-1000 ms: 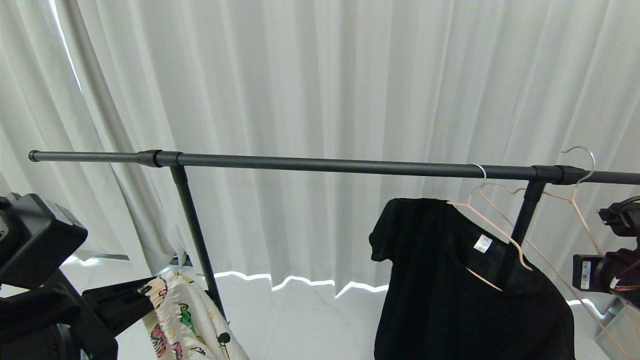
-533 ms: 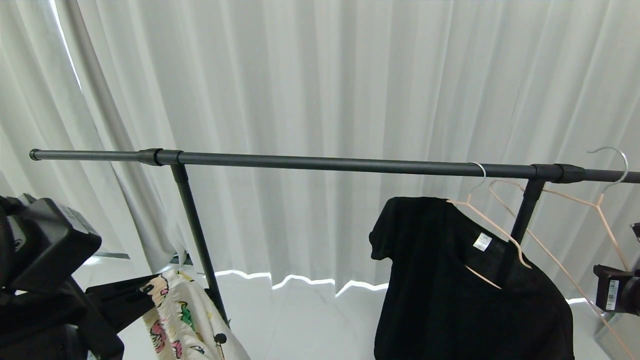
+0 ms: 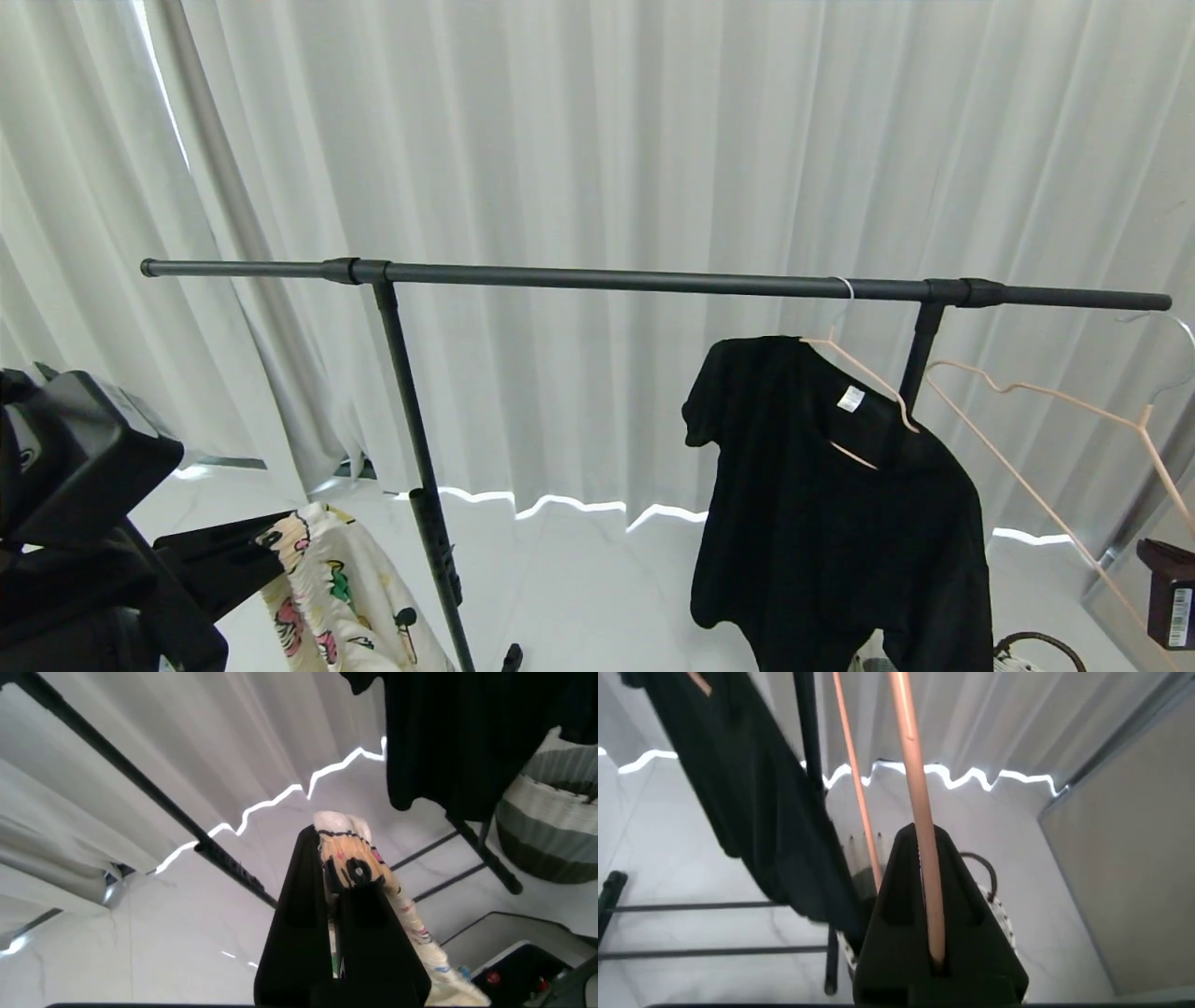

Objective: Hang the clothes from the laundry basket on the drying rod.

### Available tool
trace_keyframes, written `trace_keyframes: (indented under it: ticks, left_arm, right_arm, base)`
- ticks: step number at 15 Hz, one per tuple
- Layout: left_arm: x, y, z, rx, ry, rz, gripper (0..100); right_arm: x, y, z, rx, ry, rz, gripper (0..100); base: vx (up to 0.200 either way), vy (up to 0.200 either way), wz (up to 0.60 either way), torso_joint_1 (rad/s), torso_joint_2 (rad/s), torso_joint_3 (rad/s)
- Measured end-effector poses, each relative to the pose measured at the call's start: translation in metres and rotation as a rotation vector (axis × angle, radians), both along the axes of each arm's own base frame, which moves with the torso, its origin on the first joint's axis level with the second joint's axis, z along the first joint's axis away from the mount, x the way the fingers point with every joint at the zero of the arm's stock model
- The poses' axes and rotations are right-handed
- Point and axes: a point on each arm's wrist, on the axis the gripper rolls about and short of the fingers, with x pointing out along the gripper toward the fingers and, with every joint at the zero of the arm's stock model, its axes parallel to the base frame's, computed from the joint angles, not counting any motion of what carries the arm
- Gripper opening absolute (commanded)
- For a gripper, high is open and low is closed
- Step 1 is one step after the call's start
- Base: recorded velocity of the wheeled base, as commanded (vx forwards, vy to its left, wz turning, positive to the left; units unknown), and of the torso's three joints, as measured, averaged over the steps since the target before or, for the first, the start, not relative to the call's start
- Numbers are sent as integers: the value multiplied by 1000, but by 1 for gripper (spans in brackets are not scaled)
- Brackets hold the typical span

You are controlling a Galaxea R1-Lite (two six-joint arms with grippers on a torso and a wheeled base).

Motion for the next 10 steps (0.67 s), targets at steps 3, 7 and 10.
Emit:
trace_keyframes:
  ticks: [3,7,10]
  left_arm:
    - [0,0,0,-1,0,-2,0]
    - [0,-1,-1,4,5,-12,0]
    - [2,-3,-3,20,9,10,0]
  right_arm:
    - [-2,0,2,-14,-12,14,0]
    - [2,13,19,-7,-88,118,0]
    - [4,35,36,8,-133,280,0]
  base:
    - [-133,0,0,2,3,-2]
    - [0,0,0,0,0,0]
    - [0,0,0,0,0,0]
